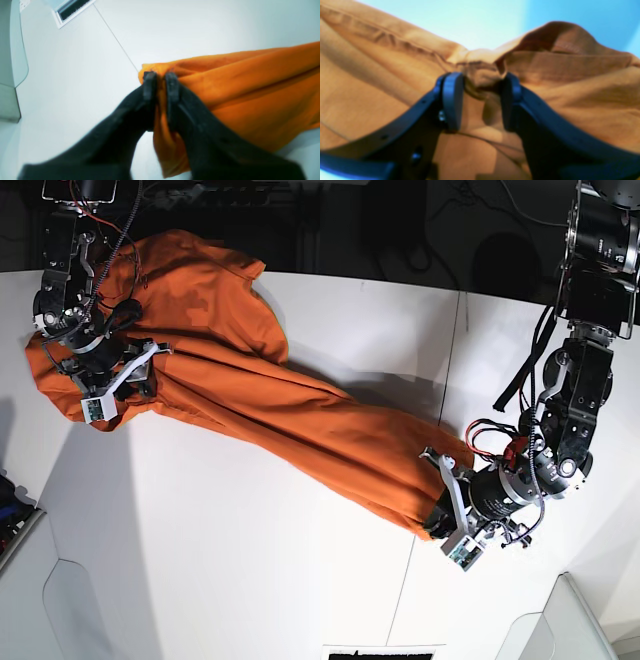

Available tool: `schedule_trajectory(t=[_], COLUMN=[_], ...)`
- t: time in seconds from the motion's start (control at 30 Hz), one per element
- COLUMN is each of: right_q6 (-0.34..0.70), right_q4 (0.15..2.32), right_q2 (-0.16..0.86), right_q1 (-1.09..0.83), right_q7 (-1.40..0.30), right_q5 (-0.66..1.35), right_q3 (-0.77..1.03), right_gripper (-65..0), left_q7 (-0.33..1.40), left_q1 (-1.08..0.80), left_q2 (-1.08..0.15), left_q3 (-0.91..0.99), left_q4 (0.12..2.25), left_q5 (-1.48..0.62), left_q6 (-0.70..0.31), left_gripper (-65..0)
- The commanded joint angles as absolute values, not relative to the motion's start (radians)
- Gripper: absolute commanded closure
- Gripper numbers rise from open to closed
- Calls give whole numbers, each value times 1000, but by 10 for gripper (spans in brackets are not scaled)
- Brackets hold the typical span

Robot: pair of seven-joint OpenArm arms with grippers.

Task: Layout the t-shirt on the table in an organized manner, then fold the t-shirt properly
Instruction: 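Lift the held shirt end with the left gripper and pull it outward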

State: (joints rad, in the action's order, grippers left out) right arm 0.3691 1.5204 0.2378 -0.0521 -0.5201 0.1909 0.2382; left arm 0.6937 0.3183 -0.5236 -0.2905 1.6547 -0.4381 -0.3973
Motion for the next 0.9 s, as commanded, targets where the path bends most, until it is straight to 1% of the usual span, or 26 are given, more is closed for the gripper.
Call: schedule_trajectory(t=[0.0, 0.1, 0.2, 0.27, 0.43, 0.57, 0.67, 0.73, 0.8, 0.87], right_q6=[362, 362, 362, 362, 362, 362, 362, 362, 362, 362], right_q4=[1533, 1533, 1533, 1533, 1533, 1533, 1533, 1533, 1533, 1533], right_q2=[249, 249, 249, 249, 249, 249, 249, 249, 249, 249], right_q1=[-41, -41, -41, -42, -41, -41, -41, -41, -41, -41], right_q7=[-516, -516, -516, -516, -516, -516, -516, -516, -516, -515], right_q5=[194, 195, 194, 194, 195, 195, 194, 194, 194, 194], right_q3=[243, 243, 243, 243, 243, 243, 243, 243, 243, 243], right_gripper=[-255, -255, -255, -255, -255, -255, -255, -255, -255, -255], left_q7=[684, 685, 683, 668, 572, 561, 571, 593, 636, 690], left_q1=[339, 318, 301, 299, 304, 357, 414, 436, 433, 423], left_q2=[-535, -535, -535, -535, -527, -476, -422, -410, -422, -445], left_q3=[-282, -282, -282, -282, -282, -282, -282, -282, -282, -282], left_q4=[1671, 1671, 1670, 1669, 1639, 1481, 1324, 1253, 1242, 1252], left_q5=[-442, -445, -445, -444, -379, -369, -356, -350, -360, -408], left_q6=[-390, -403, -408, -398, -305, -299, -330, -350, -362, -412], left_gripper=[-144, -176, -264, -295, -297, -297, -296, -296, -294, -294])
